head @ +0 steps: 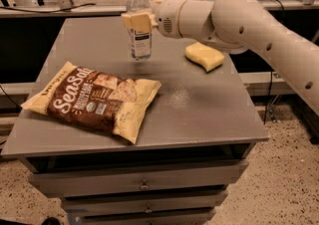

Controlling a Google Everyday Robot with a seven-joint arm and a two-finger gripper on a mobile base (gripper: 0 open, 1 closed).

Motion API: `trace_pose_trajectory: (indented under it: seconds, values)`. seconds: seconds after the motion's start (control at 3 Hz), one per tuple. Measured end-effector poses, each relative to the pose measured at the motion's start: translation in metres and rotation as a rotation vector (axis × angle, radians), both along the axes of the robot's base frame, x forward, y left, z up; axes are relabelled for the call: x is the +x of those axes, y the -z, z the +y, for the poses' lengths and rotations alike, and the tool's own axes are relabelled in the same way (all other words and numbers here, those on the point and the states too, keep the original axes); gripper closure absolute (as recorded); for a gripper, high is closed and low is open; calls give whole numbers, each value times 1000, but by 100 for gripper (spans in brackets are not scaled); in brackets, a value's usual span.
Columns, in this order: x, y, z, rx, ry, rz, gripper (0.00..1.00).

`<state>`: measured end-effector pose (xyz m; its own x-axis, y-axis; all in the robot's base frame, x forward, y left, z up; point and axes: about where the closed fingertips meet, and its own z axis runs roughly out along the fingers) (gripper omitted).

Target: Move blue plastic bottle near brown chip bag

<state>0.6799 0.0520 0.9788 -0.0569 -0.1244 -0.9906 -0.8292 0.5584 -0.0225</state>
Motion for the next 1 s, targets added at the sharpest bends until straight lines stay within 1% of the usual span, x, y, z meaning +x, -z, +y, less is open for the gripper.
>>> trace_pose_trajectory:
  seconds: [0.33, 0.67, 1.0]
  values:
    - [-1, 10, 2, -29, -2, -14, 100]
    - [-18, 23, 7, -44, -15, -4, 100]
    - [-37, 30, 15, -43, -35, 14, 100]
